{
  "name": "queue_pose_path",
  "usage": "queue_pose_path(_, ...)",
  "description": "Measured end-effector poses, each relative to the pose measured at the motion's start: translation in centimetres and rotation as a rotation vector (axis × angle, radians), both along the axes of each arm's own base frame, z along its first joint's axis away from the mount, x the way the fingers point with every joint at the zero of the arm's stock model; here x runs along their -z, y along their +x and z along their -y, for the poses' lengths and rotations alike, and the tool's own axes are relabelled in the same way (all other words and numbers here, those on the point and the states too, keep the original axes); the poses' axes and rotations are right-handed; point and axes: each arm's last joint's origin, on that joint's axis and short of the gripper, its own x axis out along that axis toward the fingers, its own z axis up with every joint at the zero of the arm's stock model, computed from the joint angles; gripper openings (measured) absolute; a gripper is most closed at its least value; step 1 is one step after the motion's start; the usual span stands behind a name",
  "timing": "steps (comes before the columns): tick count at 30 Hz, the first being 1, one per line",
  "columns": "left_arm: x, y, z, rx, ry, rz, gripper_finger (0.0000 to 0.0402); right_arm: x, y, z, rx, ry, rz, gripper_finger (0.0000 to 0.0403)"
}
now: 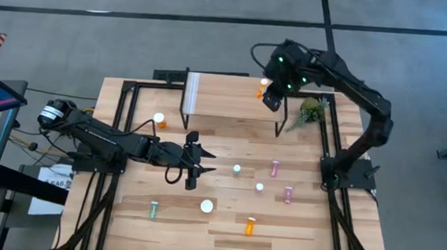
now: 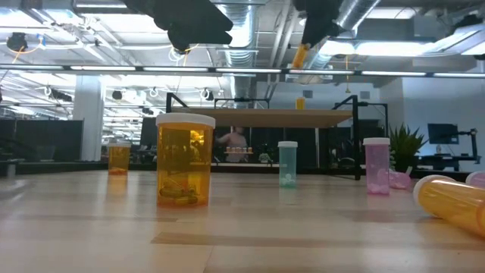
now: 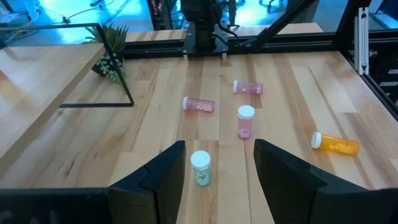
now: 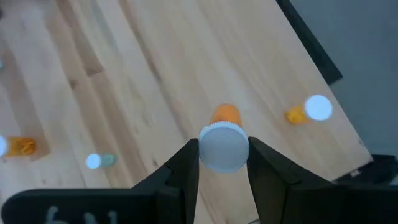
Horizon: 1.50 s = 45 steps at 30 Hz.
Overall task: Pick and place medicine bottles onto shelf by color
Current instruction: Put the right small orange pill bottle on the shelf aligned with the small orange pill bottle
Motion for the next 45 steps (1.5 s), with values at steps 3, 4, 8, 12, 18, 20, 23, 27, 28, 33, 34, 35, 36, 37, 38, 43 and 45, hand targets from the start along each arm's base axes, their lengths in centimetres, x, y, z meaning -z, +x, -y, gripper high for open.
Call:
queue_pose_path(3,0.0,0.0,0.0,0.000,0.000,-0.001,0.0180,0.6,0.2,1.6,0.040,0.029,-0.046,0.0134)
queue_pose_path(4,0.0,0.0,0.0,0.000,0.000,-0.001,0.0180,0.8,0.3,2.1,0.047,0.041,-0.059,0.0134)
queue_pose_path(8,0.0,0.0,0.0,0.000,0.000,-0.002,0.0180,2.0,0.4,3.9,0.074,0.096,-0.125,0.0134)
queue_pose_path(12,0.0,0.0,0.0,0.001,0.000,-0.002,0.0180,3.1,0.6,5.0,0.085,0.137,-0.159,0.0134)
queue_pose_path(18,0.0,0.0,0.0,0.001,0.000,-0.002,0.0180,4.2,1.0,5.9,0.080,0.156,-0.190,0.0134)
queue_pose_path(20,0.0,0.0,0.0,0.001,0.000,-0.002,0.0180,4.2,1.2,6.0,0.076,0.151,-0.181,0.0134)
queue_pose_path(23,0.0,0.0,0.0,0.002,-0.001,-0.002,0.0180,4.7,1.4,6.3,0.075,0.176,-0.182,0.0134)
queue_pose_path(27,0.0,0.0,0.0,0.001,-0.005,-0.002,0.0180,5.2,1.7,6.6,0.081,0.189,-0.195,0.0134)
queue_pose_path(28,0.0,0.0,0.0,0.001,-0.005,-0.003,0.0180,5.4,1.8,6.7,0.081,0.191,-0.199,0.0134)
queue_pose_path(33,0.0,0.0,0.0,0.001,-0.005,-0.003,0.0180,5.7,2.1,6.8,0.074,0.203,-0.194,0.0134)
queue_pose_path(34,0.0,0.0,0.0,0.001,-0.005,-0.003,0.0180,5.6,2.1,6.7,0.072,0.200,-0.191,0.0134)
queue_pose_path(35,0.0,0.0,0.0,0.001,-0.005,-0.004,0.0180,5.6,2.2,6.7,0.071,0.199,-0.189,0.0135)
queue_pose_path(36,0.0,0.0,0.0,0.001,-0.005,-0.004,0.0180,5.6,2.2,6.7,0.071,0.198,-0.188,0.0135)
queue_pose_path(37,0.0,0.0,0.0,0.001,-0.005,-0.004,0.0180,5.6,2.2,6.7,0.071,0.199,-0.189,0.0136)
queue_pose_path(38,0.1,0.0,0.0,0.001,-0.005,-0.005,0.0180,5.6,2.1,6.8,0.074,0.201,-0.190,0.0137)
queue_pose_path(43,0.1,0.0,0.0,0.001,-0.010,-0.006,0.0180,5.6,2.1,6.8,0.076,0.202,-0.190,0.0141)
queue_pose_path(45,0.1,0.0,0.0,0.001,-0.011,-0.006,0.0180,5.6,2.1,6.8,0.077,0.203,-0.191,0.0141)
